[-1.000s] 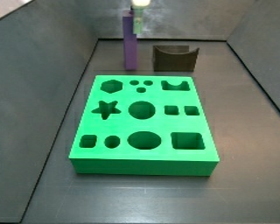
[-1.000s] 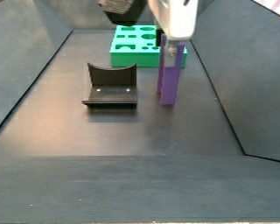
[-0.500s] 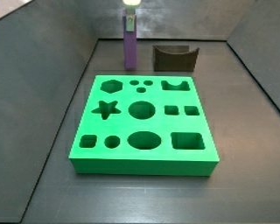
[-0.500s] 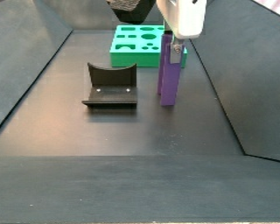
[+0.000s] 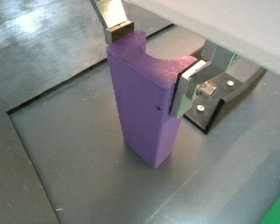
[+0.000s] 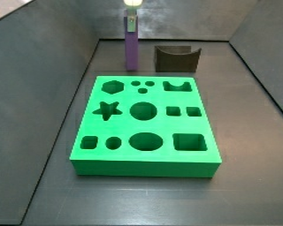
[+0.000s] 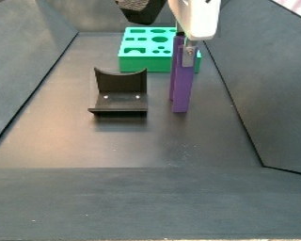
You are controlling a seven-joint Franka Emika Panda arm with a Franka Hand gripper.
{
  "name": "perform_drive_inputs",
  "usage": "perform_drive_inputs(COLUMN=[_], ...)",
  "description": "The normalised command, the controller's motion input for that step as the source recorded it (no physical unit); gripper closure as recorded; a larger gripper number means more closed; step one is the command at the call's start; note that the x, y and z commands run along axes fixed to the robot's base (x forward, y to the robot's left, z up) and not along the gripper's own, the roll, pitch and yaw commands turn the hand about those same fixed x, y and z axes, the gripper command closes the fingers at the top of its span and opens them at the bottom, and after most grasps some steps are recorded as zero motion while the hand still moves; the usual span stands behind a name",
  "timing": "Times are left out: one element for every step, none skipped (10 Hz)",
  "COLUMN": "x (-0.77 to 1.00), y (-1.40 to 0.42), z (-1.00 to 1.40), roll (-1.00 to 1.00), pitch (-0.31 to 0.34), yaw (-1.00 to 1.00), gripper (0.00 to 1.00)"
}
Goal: Pick up the arch object. Move up. Rotate the arch object. Move to above the board. Insert the arch object.
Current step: Pick up the arch object, then move up, then rotate the arch object.
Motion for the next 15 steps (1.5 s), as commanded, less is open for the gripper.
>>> perform_drive_inputs(x=[0.00, 0.00, 0.00, 0.00, 0.00, 0.00, -0.01, -0.02, -0.01, 0.00, 0.01, -0.27, -0.27, -0.21, -0.14], y=[0.00, 0.00, 0.00, 0.00, 0.00, 0.00, -0.06, -0.06, -0.04, -0.03, -0.02, -0.31, -0.30, -0.17, -0.10], z=[0.00, 0.00, 0.00, 0.00, 0.00, 0.83, 0.81, 0.70, 0.56, 0.41, 0.21, 0.97, 0.91, 0.82, 0.69], roll=[0.00, 0.00, 0.00, 0.00, 0.00, 0.00, -0.01, -0.02, -0.04, -0.06, -0.08, 0.00, 0.00, 0.00, -0.03], pitch=[0.000, 0.000, 0.000, 0.000, 0.000, 0.000, 0.017, 0.046, 0.055, 0.061, 0.074, 0.000, -0.001, -0.038, -0.033], yaw=[0.00, 0.00, 0.00, 0.00, 0.00, 0.00, 0.02, 0.02, 0.03, 0.03, 0.02, 0.00, 0.00, 0.01, 0.01], gripper=[1.00, 1.00, 1.00, 1.00, 1.00, 1.00, 1.00, 1.00, 1.00, 1.00, 1.00, 1.00, 1.00, 1.00, 1.00])
